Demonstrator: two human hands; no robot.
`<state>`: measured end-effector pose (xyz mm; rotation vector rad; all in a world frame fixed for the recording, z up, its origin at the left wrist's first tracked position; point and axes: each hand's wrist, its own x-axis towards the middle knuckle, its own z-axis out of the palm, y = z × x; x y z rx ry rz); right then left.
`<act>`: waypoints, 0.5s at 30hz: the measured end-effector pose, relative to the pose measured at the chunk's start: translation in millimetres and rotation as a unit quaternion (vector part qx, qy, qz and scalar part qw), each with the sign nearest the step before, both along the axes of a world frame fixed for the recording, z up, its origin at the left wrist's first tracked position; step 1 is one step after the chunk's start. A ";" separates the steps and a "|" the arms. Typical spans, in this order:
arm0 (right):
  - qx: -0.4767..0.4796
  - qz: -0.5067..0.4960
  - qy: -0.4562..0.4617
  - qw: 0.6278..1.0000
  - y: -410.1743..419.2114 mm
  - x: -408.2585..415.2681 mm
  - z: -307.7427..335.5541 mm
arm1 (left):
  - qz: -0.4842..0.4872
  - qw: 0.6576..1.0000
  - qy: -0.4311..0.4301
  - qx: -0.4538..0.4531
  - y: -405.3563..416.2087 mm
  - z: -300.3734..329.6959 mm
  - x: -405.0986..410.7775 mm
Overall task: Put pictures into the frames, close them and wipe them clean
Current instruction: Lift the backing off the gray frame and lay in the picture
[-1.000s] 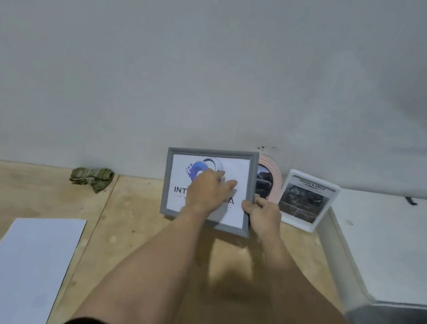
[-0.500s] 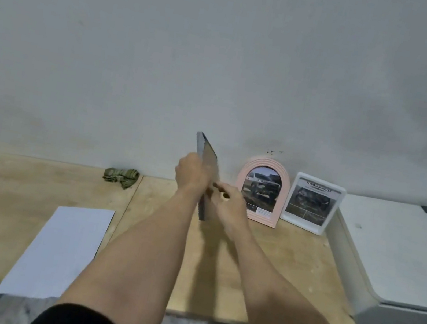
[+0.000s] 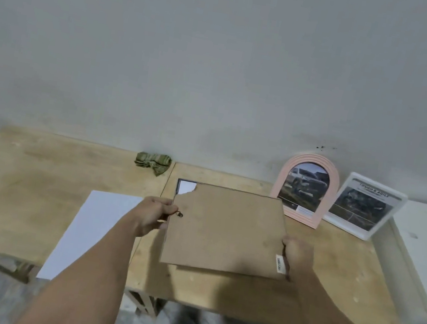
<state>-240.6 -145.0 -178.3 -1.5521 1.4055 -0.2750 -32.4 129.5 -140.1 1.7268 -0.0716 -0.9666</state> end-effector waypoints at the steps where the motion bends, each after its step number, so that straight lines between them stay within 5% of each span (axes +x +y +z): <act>1: -0.021 0.013 0.037 0.999 1.8 3.7 -8.8 | 0.002 1.000 0.003 0.015 3.0 -12.0 1.9; 7: -0.026 0.001 0.104 0.994 35.1 11.5 -46.6 | -0.012 0.991 -0.043 0.128 9.5 -84.8 18.2; 15: 0.017 0.002 0.149 0.989 69.6 16.4 -98.7 | -0.079 0.937 -0.185 0.286 19.2 -136.0 13.2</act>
